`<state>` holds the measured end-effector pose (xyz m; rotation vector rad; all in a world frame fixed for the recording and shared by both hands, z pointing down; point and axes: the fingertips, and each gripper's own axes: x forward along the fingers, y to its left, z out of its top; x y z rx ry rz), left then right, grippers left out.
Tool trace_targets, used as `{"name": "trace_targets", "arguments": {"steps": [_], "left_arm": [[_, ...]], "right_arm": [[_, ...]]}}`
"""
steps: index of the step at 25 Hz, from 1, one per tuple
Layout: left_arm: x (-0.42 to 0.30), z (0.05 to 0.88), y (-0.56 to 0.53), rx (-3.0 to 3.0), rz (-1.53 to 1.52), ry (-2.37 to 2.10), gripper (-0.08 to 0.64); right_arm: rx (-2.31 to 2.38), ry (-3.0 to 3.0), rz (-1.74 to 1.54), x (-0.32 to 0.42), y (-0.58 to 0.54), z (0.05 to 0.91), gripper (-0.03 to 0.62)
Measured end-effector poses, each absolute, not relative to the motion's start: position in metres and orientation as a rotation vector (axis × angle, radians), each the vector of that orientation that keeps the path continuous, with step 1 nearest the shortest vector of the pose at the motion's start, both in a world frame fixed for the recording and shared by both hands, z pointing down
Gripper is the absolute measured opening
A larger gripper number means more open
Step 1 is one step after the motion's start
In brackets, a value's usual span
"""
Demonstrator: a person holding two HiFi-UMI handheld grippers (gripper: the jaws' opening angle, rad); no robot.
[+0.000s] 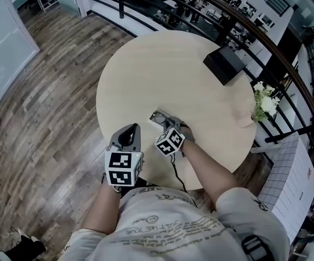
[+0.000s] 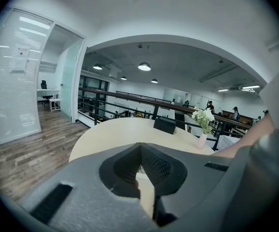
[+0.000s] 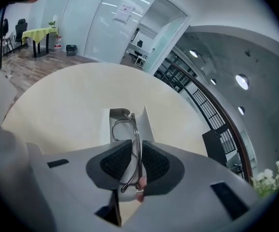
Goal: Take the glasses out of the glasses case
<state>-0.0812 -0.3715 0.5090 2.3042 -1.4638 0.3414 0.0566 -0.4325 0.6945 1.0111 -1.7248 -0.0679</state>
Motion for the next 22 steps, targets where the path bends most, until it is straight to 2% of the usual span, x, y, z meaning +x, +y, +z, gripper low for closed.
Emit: {"name": "trace_targets", "arguments": {"steps": [9, 17, 22], "left_arm": [[-0.095, 0.514, -0.372, 2.284, 0.354, -1.474, 0.009], [-0.103, 0.513, -0.369, 2.282, 0.371, -1.489, 0.009], [-0.107, 0.513, -0.367, 2.281, 0.375, -1.497, 0.009]], "right_arm": [[0.977, -1.627, -0.116, 0.061, -0.440, 0.713, 0.078], [0.994, -1.579, -0.138, 0.068, -0.448, 0.717, 0.034], [1.006, -1.609, -0.119, 0.066, -0.447, 0.715, 0.029]]}}
